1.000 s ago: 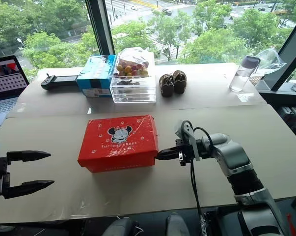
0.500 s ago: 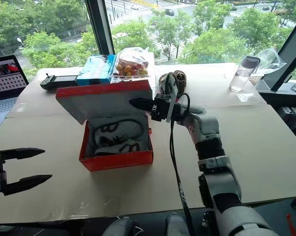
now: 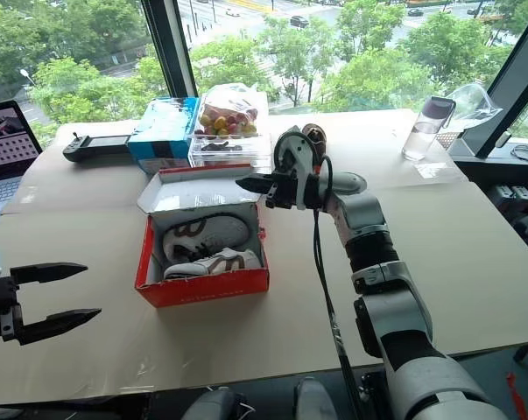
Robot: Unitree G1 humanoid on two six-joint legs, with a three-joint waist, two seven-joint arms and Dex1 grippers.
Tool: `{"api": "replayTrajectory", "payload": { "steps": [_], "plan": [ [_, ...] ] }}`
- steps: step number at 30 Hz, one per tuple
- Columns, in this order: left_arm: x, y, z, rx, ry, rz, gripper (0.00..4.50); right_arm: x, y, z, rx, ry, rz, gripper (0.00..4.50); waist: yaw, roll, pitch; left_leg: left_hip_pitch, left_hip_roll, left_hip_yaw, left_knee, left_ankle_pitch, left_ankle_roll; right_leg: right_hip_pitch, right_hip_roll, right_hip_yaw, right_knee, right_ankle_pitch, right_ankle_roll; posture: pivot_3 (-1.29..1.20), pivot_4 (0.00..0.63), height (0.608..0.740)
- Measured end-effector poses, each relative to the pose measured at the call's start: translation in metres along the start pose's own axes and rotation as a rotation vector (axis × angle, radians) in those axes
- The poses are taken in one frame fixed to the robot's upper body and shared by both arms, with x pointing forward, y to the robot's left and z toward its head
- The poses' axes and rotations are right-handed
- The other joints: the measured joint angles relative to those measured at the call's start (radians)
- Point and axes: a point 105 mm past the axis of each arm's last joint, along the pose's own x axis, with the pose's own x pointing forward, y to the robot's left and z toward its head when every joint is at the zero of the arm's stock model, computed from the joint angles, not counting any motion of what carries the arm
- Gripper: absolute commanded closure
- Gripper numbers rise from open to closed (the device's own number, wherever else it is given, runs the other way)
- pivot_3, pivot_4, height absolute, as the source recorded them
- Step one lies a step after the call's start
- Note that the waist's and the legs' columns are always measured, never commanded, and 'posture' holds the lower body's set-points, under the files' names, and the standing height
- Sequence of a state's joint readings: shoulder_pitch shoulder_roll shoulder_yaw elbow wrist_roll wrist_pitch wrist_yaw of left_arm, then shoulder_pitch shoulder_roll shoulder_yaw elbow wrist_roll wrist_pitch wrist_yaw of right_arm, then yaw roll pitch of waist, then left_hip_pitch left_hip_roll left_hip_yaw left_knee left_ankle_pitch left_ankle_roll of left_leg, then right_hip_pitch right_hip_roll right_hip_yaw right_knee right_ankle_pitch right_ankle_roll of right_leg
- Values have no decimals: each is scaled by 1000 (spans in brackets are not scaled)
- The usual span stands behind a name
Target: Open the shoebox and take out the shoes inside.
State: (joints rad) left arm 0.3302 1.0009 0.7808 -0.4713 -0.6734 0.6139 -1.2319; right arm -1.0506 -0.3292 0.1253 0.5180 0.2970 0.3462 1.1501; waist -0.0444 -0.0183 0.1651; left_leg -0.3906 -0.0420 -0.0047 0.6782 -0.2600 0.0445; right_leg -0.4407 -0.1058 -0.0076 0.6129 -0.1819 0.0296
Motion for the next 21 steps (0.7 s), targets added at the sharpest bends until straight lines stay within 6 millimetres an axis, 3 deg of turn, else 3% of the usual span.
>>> {"api": "replayTrajectory", "payload": {
  "steps": [1, 4, 8, 15, 19, 21],
  "plan": [
    [1, -1, 0, -1, 0, -6, 0, -2, 7, 3, -22, 29, 55, 4472, -1, 0, 0, 0, 0, 0, 0, 0, 0, 0, 0, 0, 0, 0, 0, 0, 150, 740],
    [9, -4, -3, -9, 2, -42, 0, -6, 32, 4, -23, 114, 229, 3757, -1, 0, 0, 1, 1, 1, 0, -1, 0, 0, 0, 0, 0, 0, 0, 0, 150, 740],
    [19, -5, -1, 2, -6, -79, 0, 1, 57, -5, -17, 201, 403, 2370, 1, 0, 0, 1, 2, 1, 1, 0, 0, 0, 1, 0, 0, 0, -1, 0, 150, 740],
    [24, -4, 2, 28, -11, -96, 0, 26, 68, -23, -20, 335, 481, 39, -1, 0, 0, 1, 2, 2, 0, -1, -1, -2, 1, -1, 1, 1, -1, 0, 150, 740],
    [25, -2, 5, 34, -24, -85, 0, 36, 55, -38, 6, 428, 403, 39, 3, 0, 0, 0, 2, 2, 1, -1, -2, -2, 0, -1, 1, 1, -2, 0, 150, 740],
    [24, 1, 9, 45, -41, -70, 0, 37, 44, -36, 24, 485, 350, 39, 4, 0, 0, -1, 2, 2, 0, 0, -3, -4, 0, -1, 1, 1, -2, 0, 150, 740]
  ]
}}
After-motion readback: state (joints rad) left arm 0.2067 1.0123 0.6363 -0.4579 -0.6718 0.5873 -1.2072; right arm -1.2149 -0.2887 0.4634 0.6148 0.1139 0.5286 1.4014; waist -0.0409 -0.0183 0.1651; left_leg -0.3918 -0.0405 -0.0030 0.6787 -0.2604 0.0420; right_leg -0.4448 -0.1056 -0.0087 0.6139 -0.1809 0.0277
